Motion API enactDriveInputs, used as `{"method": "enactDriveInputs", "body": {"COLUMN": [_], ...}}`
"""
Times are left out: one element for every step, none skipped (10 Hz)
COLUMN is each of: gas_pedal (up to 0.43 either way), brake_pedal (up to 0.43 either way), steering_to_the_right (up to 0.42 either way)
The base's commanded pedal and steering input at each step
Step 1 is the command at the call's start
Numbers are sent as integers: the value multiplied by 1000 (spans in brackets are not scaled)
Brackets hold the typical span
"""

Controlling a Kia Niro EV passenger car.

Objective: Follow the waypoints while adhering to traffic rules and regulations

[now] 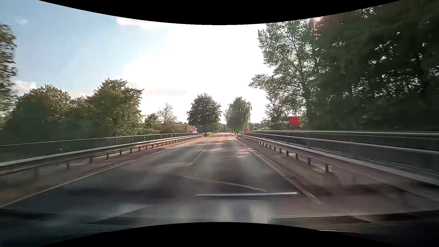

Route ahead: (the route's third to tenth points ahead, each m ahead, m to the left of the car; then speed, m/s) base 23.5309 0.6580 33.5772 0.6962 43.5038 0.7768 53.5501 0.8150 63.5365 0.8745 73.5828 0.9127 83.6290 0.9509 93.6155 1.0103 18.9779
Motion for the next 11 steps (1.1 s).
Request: {"method": "enactDriveInputs", "body": {"gas_pedal": [0,0,0,0,0,0,0,0,0,0,0], "brake_pedal": [0,0,0,0,0,0,30,116,152,152,159], "steering_to_the_right": [-2,-3,-3,-3,-3,-3,-3,-3,-3,-3,-3]}}
